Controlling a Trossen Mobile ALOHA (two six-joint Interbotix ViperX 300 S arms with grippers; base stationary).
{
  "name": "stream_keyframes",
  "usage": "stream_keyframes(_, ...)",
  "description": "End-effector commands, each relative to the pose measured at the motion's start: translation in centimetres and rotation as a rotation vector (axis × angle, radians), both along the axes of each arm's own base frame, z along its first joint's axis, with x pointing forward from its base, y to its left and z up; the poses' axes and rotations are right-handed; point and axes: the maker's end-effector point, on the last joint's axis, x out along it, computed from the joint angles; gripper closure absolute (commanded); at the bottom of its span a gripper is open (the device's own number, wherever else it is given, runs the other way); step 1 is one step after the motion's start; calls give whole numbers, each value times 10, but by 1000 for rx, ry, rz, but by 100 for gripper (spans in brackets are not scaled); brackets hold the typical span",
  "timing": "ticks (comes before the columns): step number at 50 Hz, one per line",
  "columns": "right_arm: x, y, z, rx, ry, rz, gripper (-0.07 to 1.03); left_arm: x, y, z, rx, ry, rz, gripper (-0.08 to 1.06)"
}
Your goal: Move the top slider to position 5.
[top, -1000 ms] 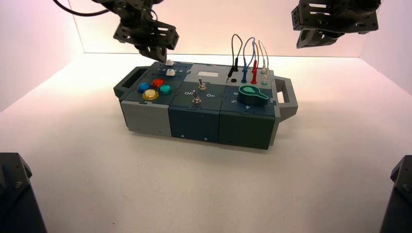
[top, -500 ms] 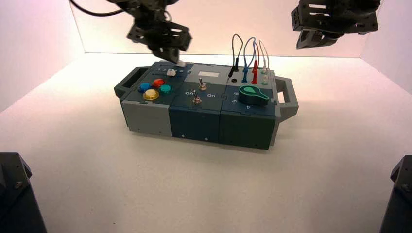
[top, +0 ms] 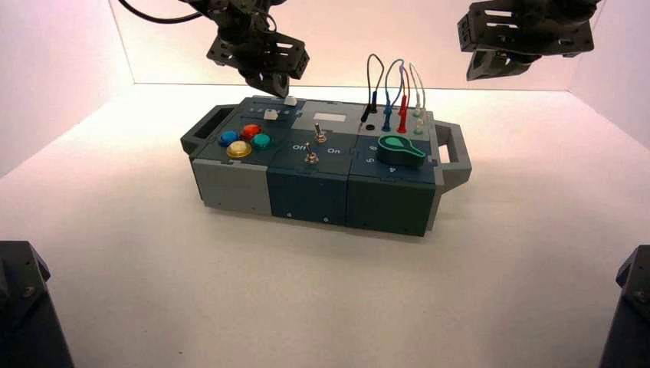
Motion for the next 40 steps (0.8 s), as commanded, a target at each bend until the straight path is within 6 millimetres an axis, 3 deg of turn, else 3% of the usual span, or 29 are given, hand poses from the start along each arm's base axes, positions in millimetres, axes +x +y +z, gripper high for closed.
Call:
stream_keyframes(1, 9, 4, 13, 7, -39, 6, 99, 8, 7, 10, -14, -22, 25, 100)
stream_keyframes(17, 9, 4, 13, 6, -35, 8, 99, 14, 41, 13, -29, -21, 126, 101)
stream_keyframes(40, 10, 4, 12, 5, -32, 8, 99, 4, 51, 49, -74, -147, 142, 100)
